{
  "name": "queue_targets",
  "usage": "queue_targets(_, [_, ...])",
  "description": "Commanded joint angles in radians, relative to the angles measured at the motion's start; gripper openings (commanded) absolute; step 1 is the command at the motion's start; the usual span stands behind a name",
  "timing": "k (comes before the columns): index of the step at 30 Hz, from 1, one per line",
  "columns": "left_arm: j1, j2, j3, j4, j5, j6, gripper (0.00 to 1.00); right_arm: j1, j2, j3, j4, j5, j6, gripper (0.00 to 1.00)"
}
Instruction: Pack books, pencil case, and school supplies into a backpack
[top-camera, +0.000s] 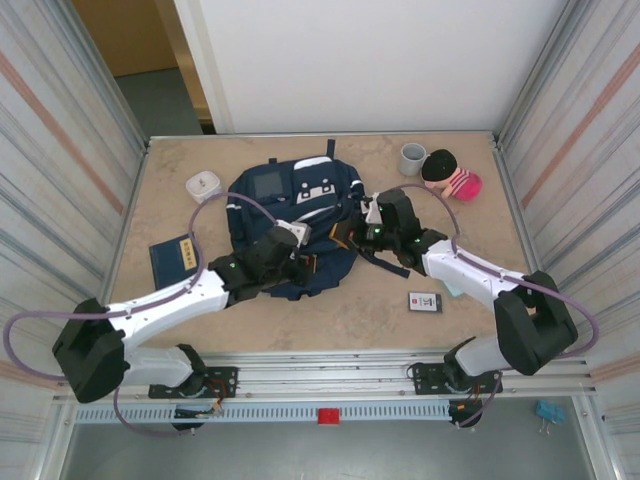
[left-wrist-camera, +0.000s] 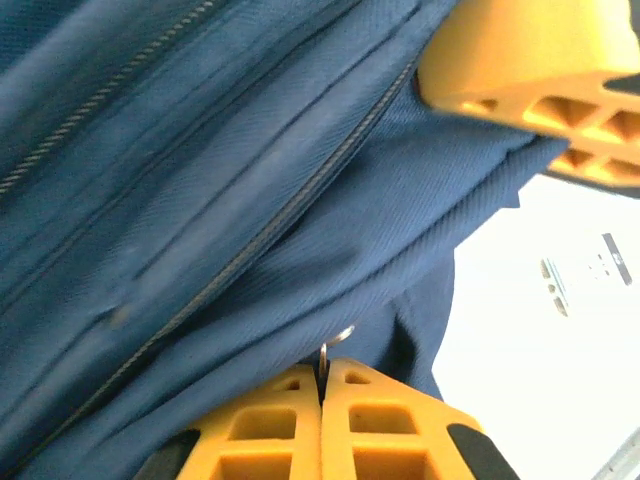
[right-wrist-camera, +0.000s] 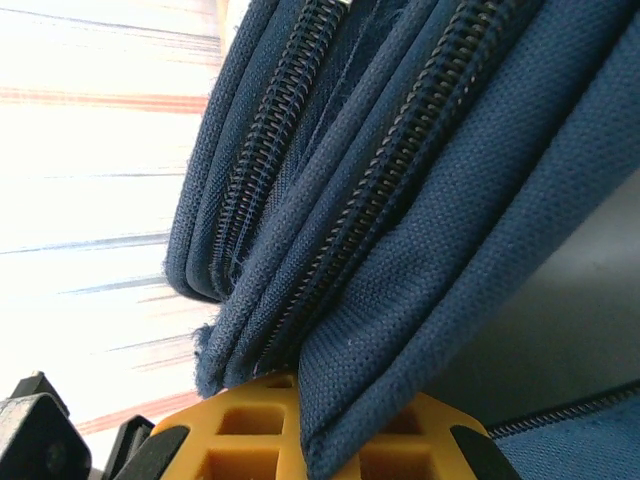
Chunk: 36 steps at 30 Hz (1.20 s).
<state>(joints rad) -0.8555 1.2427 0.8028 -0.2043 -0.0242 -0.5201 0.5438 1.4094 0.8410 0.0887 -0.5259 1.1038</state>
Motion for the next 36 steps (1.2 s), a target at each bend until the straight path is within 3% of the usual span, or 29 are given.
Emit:
queue_targets(1, [0.038,-0.062,-0.037,-0.004,0.093,0.100,0.00,-0.049,-0.051,0.028,-0.035,-0.081,-0.081,0.04])
queue_targets(7, [0.083,-0.121,-0.089,-0.003,0.208,0.157,0.00,-0.103,-0.046,0.048,-0.058,-0.147,-0.104,0.06])
queue_targets(9, [0.089,-0.132,-0.095,0.031,0.256,0.160,0.00,-0.106,-0.050,0.042,-0.059,-0.140,-0.088,0.19])
queue_targets(13, [0.089,-0.112,-0.098,0.124,0.308,0.114,0.00,-0.080,-0.072,-0.034,0.021,-0.094,0.033,0.59])
queue_targets(15, [0.088,-0.093,-0.102,0.173,0.334,0.092,0.00,-0.052,-0.094,-0.093,0.076,-0.041,0.127,0.66])
queue_targets(20, [0.088,-0.041,-0.101,0.222,0.387,0.062,0.00,0.038,-0.108,-0.172,0.135,0.091,0.224,0.70])
queue_targets(23, [0.089,-0.032,-0.107,0.249,0.421,0.045,0.00,0.057,-0.081,-0.183,0.189,0.118,0.256,0.63])
queue_targets(27, [0.088,-0.048,-0.099,0.185,0.380,0.063,0.00,0.050,-0.050,-0.156,0.178,0.111,0.226,0.32])
queue_targets(31, [0.090,-0.080,-0.088,0.031,0.243,0.115,0.00,-0.016,-0.067,-0.121,0.107,0.046,0.146,0.09])
queue_targets(36, [0.127,-0.131,-0.125,-0.094,0.138,0.159,0.00,-0.149,-0.137,-0.049,-0.073,-0.046,-0.033,0.03])
